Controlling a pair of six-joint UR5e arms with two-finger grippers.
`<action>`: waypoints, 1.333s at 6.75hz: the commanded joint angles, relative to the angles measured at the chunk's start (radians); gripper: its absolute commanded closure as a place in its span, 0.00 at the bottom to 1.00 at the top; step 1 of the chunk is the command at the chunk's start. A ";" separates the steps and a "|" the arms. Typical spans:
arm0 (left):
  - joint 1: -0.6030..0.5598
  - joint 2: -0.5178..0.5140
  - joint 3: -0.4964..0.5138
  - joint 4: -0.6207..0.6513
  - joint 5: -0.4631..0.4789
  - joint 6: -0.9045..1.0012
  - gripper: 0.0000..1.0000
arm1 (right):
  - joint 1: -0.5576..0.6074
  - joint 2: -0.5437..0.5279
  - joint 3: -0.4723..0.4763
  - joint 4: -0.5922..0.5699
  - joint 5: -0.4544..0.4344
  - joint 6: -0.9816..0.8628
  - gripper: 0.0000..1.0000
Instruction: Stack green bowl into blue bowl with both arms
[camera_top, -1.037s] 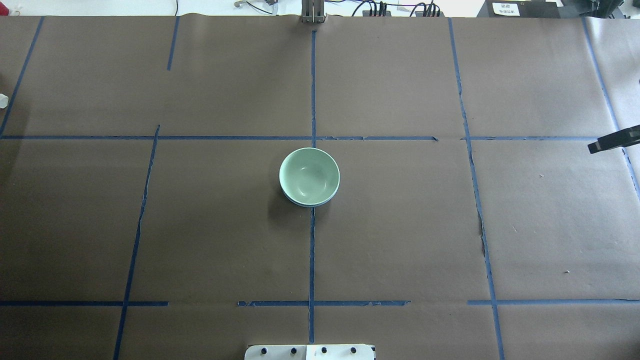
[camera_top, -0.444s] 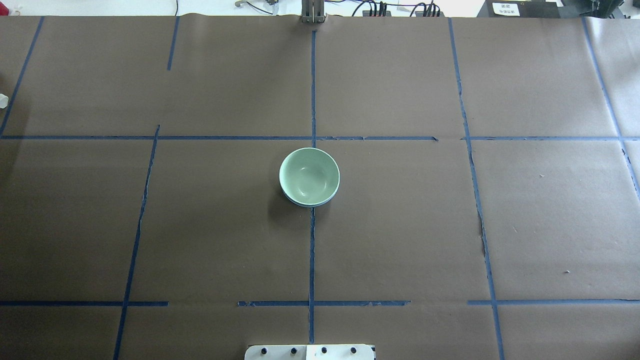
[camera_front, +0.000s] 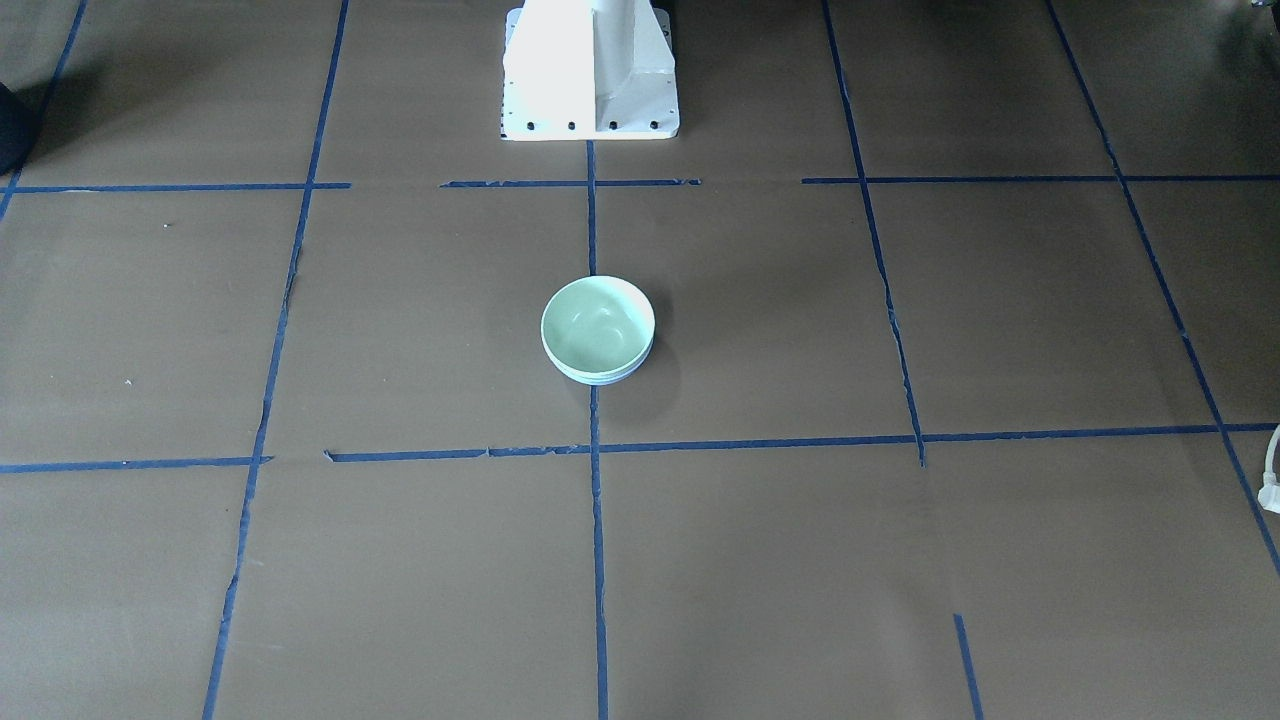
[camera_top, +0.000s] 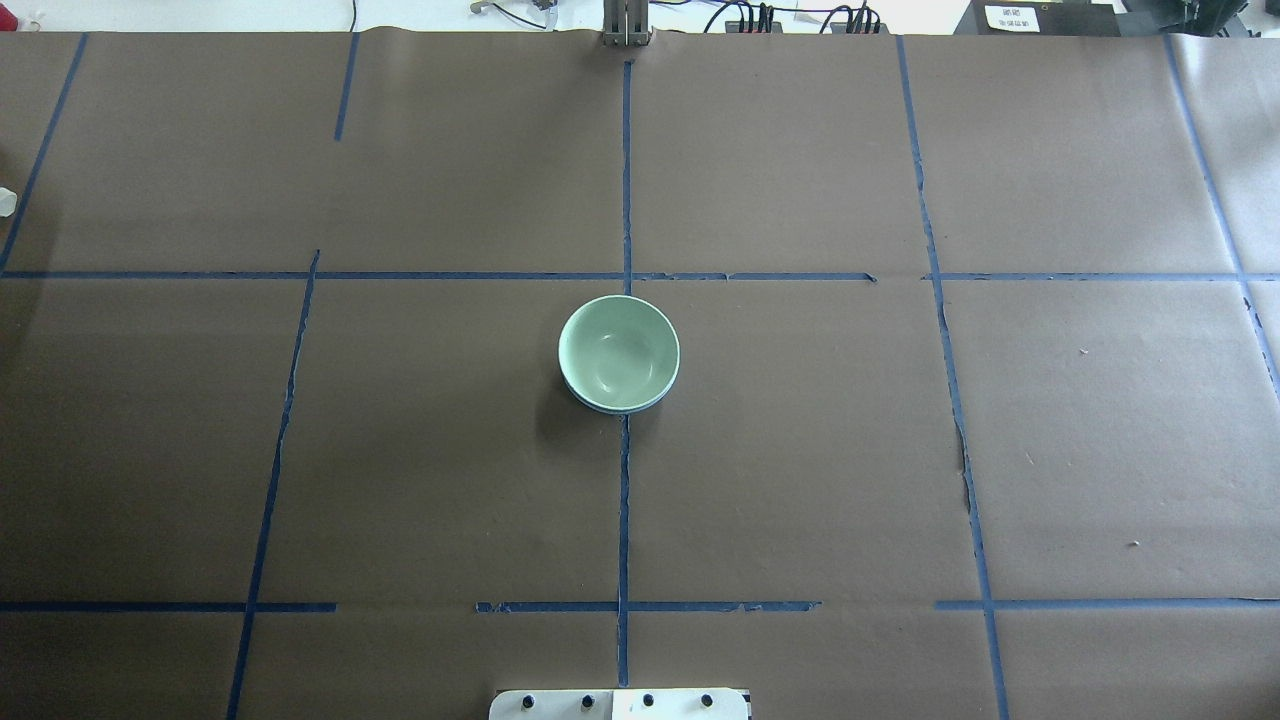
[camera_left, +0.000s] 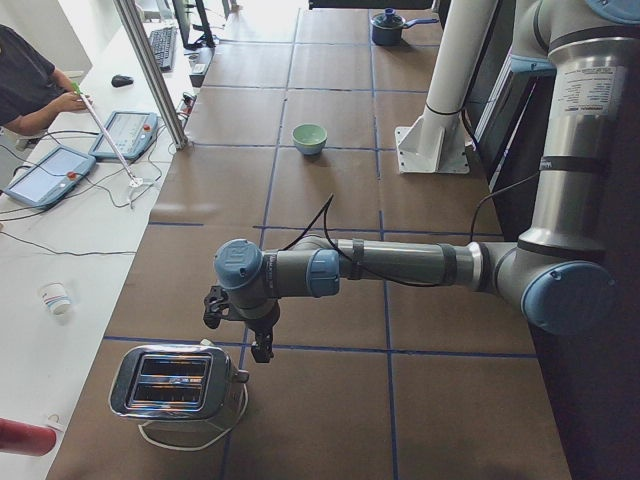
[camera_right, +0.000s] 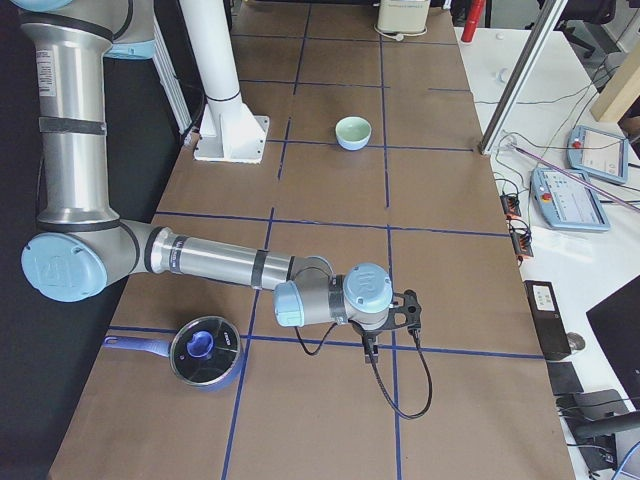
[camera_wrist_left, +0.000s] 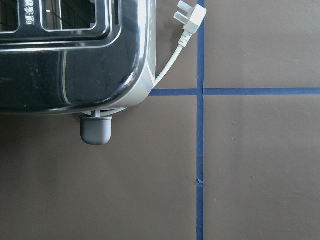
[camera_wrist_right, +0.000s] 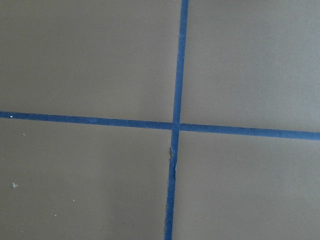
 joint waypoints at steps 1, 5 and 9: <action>0.000 0.000 0.000 0.000 0.000 0.002 0.00 | -0.002 -0.028 0.140 -0.165 -0.018 -0.020 0.00; 0.000 0.008 -0.003 0.000 0.000 0.002 0.00 | 0.015 -0.065 0.141 -0.152 -0.062 -0.073 0.00; 0.000 0.028 0.000 -0.002 0.000 0.004 0.00 | 0.018 -0.074 0.138 -0.183 -0.062 -0.060 0.00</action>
